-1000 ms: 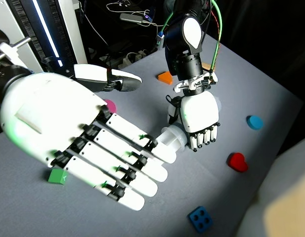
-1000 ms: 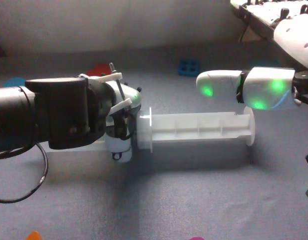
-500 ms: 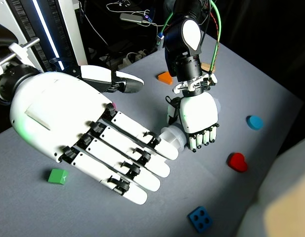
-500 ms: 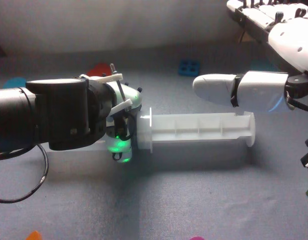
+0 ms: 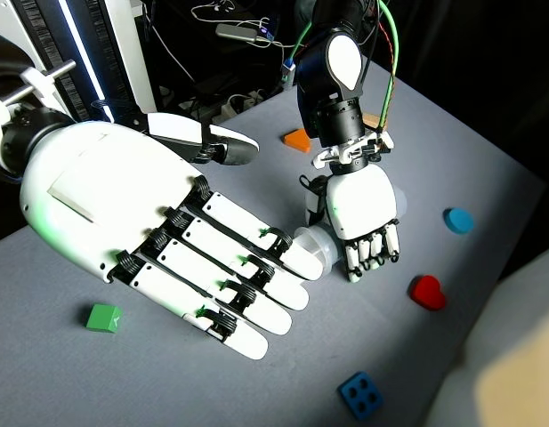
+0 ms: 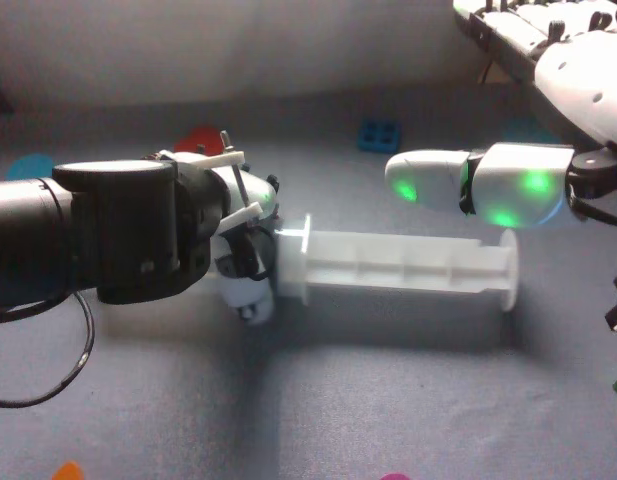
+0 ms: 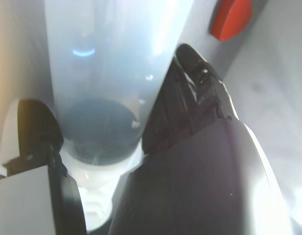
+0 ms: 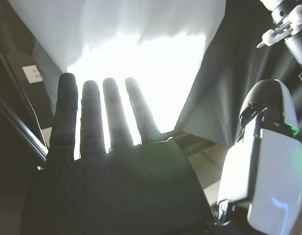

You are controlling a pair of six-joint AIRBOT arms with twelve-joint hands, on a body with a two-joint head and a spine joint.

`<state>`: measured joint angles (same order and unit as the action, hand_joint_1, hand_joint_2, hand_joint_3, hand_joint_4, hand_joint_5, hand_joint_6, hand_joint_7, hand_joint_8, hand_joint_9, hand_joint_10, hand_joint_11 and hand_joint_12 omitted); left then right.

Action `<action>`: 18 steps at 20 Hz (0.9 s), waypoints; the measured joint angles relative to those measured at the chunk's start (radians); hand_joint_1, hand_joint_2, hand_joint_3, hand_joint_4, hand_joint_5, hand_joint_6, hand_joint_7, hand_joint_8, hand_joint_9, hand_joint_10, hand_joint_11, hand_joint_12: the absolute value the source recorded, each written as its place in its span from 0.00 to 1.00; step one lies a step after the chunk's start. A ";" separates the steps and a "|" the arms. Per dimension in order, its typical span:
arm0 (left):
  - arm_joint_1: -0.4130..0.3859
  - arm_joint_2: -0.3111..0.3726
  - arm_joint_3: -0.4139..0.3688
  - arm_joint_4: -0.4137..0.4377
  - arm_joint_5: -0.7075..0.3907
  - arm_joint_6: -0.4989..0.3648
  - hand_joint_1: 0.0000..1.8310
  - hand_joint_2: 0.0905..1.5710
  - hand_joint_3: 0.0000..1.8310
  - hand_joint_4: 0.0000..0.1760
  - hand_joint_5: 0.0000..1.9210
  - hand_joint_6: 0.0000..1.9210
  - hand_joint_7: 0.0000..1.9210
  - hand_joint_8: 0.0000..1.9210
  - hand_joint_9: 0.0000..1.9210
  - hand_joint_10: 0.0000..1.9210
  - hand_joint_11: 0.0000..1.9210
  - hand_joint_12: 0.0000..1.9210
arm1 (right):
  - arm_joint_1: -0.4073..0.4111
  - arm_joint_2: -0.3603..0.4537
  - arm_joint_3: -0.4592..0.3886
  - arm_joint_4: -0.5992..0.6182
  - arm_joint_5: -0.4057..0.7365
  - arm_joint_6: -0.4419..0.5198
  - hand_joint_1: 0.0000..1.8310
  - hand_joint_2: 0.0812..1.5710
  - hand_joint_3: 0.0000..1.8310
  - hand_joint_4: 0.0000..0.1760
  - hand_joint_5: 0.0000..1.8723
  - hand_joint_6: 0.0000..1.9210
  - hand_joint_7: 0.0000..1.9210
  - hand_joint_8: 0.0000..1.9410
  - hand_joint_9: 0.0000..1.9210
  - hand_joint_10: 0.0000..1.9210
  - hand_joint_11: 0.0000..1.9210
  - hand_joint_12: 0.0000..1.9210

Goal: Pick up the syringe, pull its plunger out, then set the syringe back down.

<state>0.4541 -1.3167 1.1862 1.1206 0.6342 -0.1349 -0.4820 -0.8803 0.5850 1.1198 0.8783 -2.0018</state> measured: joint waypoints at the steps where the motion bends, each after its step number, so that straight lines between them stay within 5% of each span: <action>1: 0.000 0.000 0.000 -0.007 -0.002 -0.001 0.32 0.55 0.00 0.00 0.03 0.00 0.02 0.00 0.03 0.00 0.00 0.20 | 0.004 -0.001 0.000 0.011 0.008 -0.021 0.04 0.53 0.00 0.04 0.00 0.00 0.00 0.00 0.00 0.00 0.00 0.18; 5: 0.000 0.000 -0.005 -0.006 -0.019 -0.001 0.23 0.54 0.00 0.00 0.00 0.00 0.00 0.00 0.00 0.00 0.00 0.06 | 0.004 -0.001 -0.006 0.055 0.042 -0.038 0.04 0.53 0.00 0.04 0.00 0.00 0.00 0.00 0.00 0.00 0.00 0.17; 13: -0.005 0.030 -0.040 0.006 -0.007 -0.001 0.19 0.52 0.00 0.00 0.00 0.00 0.00 0.00 0.00 0.00 0.00 0.09 | 0.017 -0.005 -0.046 0.053 0.058 -0.057 0.04 0.53 0.00 0.04 0.00 0.00 0.00 0.00 0.00 0.00 0.00 0.15; 18: -0.047 0.071 -0.064 0.022 0.014 0.012 0.19 0.52 0.00 0.00 0.00 0.00 0.00 0.00 0.00 0.00 0.00 0.08 | 0.047 -0.011 -0.081 0.160 0.108 -0.093 0.03 0.54 0.00 0.04 0.00 0.00 0.00 0.00 0.00 0.00 0.00 0.15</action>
<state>0.4076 -1.2461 1.1221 1.1427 0.6479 -0.1230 -0.4347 -0.8909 0.5037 1.2800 0.9859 -2.0953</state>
